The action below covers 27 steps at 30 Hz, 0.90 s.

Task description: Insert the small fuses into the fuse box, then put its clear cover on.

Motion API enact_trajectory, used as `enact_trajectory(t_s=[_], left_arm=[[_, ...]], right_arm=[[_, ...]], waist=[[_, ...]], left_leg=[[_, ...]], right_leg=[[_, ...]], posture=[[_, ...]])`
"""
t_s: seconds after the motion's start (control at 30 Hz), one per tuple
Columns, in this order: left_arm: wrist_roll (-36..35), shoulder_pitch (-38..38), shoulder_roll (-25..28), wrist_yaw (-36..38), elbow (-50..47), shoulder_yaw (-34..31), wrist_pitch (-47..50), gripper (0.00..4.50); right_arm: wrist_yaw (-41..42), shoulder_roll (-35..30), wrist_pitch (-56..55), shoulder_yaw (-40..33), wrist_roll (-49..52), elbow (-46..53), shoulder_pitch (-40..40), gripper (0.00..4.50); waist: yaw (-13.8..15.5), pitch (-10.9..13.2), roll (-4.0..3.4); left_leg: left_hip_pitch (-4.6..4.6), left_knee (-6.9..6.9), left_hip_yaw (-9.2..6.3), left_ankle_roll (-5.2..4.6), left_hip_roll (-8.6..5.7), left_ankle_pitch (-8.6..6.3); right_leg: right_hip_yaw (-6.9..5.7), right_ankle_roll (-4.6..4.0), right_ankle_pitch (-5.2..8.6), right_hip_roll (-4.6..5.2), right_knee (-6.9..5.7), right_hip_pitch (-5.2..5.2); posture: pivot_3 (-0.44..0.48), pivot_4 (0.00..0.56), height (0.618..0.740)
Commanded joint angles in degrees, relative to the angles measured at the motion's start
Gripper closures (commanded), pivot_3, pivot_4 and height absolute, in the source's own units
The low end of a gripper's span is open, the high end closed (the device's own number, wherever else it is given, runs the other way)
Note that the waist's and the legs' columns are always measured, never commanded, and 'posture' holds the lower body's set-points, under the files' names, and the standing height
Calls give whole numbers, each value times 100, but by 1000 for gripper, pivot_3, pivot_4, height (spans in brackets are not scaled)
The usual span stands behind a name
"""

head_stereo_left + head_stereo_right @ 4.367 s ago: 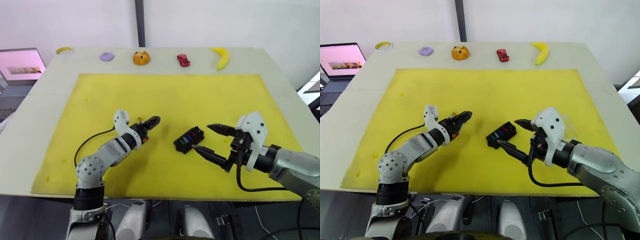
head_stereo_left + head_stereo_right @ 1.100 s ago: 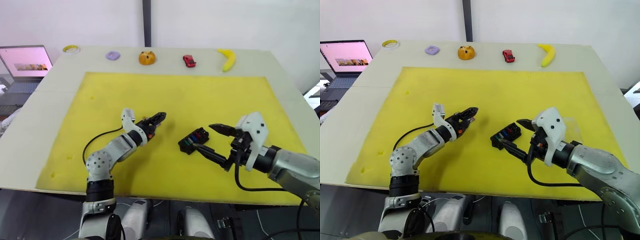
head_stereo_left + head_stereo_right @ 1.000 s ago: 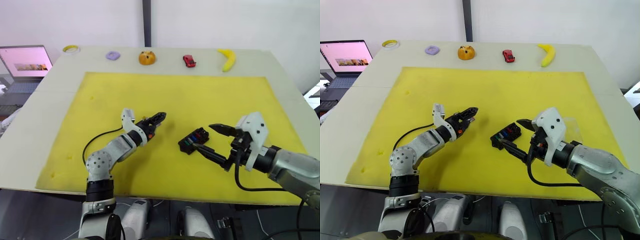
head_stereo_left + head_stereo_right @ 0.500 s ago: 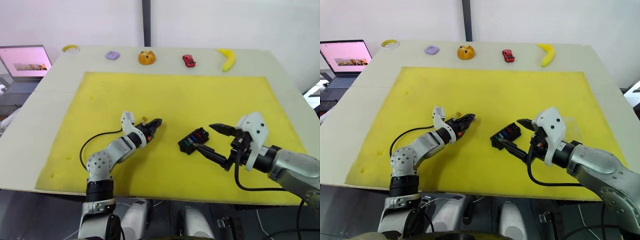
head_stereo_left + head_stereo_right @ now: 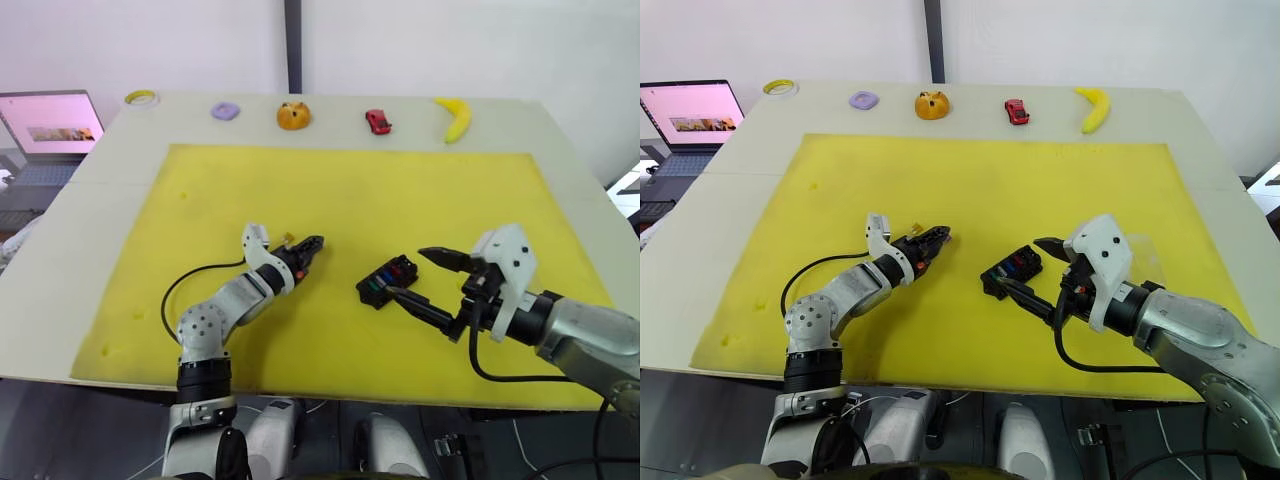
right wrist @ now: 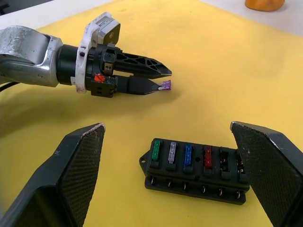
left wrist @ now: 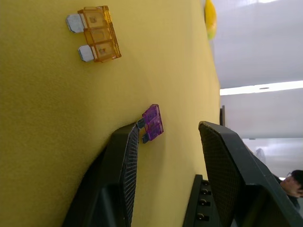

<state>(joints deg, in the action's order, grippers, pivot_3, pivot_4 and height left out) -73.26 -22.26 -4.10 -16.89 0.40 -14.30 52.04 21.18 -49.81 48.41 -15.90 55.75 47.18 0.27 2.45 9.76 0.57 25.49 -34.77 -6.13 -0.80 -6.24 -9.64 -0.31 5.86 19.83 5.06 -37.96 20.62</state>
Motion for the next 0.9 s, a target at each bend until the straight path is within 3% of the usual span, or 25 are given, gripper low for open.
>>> enact_trajectory(t_s=[0.03,0.23,0.3,0.83,0.9], left_arm=[[118,39,-61,-114,160,-12,-1,2343],[143,35,-83,-146,148,-27,5,2343],[131,41,-87,-159,137,-29,15,2894],[251,37,-121,-213,172,-63,30,2894],[245,39,-125,-219,160,-71,28,3848]], right_arm=[[26,9,-103,-49,-6,206,-52,0],[43,18,-102,-60,-27,196,-49,0],[46,19,-101,-59,-31,194,-48,0],[77,-6,-88,-94,-40,178,-55,0],[76,-8,-87,-96,-42,176,-57,0]], waist=[[1,0,0],[3,0,0],[1,0,1],[-2,1,2],[-6,1,2]], left_leg=[[0,0,0,0,0,0],[0,0,0,2,0,-1],[0,0,0,1,0,-1],[0,1,0,10,0,-6],[0,1,0,11,0,-7]], right_leg=[[0,0,0,0,0,0],[0,-2,1,0,1,0],[0,-1,1,0,1,0],[0,1,0,0,3,0],[0,1,0,0,3,0]], posture=[[0,150,735],[0,150,735],[0,150,735],[0,150,735],[0,150,735]])
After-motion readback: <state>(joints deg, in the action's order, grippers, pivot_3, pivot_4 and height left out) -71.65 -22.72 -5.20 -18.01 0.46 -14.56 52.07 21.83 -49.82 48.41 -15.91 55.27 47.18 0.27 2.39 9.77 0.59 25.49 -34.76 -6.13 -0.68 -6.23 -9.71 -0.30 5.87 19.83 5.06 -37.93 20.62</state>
